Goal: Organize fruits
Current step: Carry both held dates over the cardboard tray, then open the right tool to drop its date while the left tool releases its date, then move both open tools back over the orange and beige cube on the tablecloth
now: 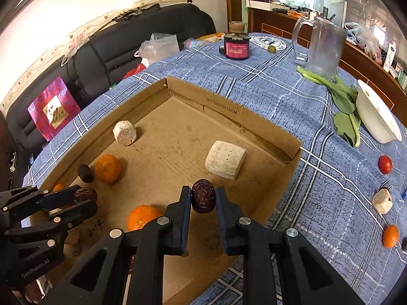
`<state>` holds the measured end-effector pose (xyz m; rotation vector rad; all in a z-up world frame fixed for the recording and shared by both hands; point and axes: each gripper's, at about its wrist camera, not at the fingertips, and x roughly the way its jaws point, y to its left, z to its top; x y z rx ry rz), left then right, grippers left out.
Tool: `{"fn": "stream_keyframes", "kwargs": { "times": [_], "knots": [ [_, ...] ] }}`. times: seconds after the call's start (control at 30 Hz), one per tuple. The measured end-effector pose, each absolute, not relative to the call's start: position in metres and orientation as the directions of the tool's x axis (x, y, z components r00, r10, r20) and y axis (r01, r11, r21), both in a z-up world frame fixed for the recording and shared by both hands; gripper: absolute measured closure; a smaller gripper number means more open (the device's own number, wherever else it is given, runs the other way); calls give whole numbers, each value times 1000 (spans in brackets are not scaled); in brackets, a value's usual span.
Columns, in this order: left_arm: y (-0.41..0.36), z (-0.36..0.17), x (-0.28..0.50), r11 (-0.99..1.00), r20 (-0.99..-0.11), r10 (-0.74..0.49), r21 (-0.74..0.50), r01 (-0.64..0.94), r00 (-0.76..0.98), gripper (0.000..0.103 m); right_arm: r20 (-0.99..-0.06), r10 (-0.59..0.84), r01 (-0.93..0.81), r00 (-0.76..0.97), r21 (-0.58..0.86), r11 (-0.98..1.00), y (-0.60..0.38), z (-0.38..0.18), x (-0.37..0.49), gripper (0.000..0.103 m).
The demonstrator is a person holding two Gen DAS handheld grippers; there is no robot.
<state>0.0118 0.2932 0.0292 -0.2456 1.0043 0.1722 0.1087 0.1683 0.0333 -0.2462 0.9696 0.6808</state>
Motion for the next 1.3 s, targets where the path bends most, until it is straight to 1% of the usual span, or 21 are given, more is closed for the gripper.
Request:
{"fn": "stream_keyframes", "kwargs": {
  "times": [0.3, 0.43, 0.47, 0.5, 0.53, 0.6, 0.63, 0.73, 0.9, 0.97, 1.03, 1.1, 1.3],
  "knots": [
    [297, 22, 13, 954, -857, 25, -134, -269, 515, 74, -833, 415, -639, 365, 100, 762, 173, 25, 111, 81],
    [297, 22, 13, 954, -857, 26, -133, -269, 514, 74, -835, 410, -635, 367, 97, 767, 174, 24, 112, 79],
    [297, 22, 12, 953, -857, 26, -134, -270, 514, 72, -836, 406, -634, 370, 92, 768, 174, 24, 112, 78],
    [298, 22, 12, 952, -858, 27, -134, -274, 513, 70, -835, 404, -633, 374, 88, 769, 174, 25, 111, 73],
    [298, 22, 11, 952, -856, 23, -140, -274, 516, 69, -834, 402, -632, 378, 85, 770, 174, 25, 111, 67],
    [298, 23, 9, 952, -855, 25, -138, -275, 518, 69, -829, 402, -628, 389, 81, 774, 172, 28, 109, 60],
    [298, 24, 8, 952, -854, 27, -136, -273, 519, 69, -827, 402, -626, 393, 80, 776, 172, 29, 109, 59],
    [298, 26, 4, 952, -852, 29, -136, -274, 523, 64, -825, 401, -620, 397, 81, 781, 167, 32, 106, 59],
    [295, 32, -2, 953, -845, 51, -119, -280, 532, 48, -817, 405, -607, 411, 87, 790, 156, 43, 98, 59],
    [293, 35, -6, 953, -842, 63, -110, -284, 536, 45, -812, 403, -606, 421, 79, 792, 152, 48, 92, 59],
    [293, 37, -9, 952, -841, 68, -106, -288, 537, 43, -808, 404, -603, 430, 76, 794, 147, 52, 86, 55],
    [292, 39, -12, 952, -839, 74, -102, -290, 539, 42, -804, 408, -598, 433, 82, 797, 141, 55, 80, 54],
    [282, 49, -19, 955, -827, 99, -79, -287, 554, 42, -798, 406, -576, 445, 91, 812, 117, 62, 65, 53]
  ]
}}
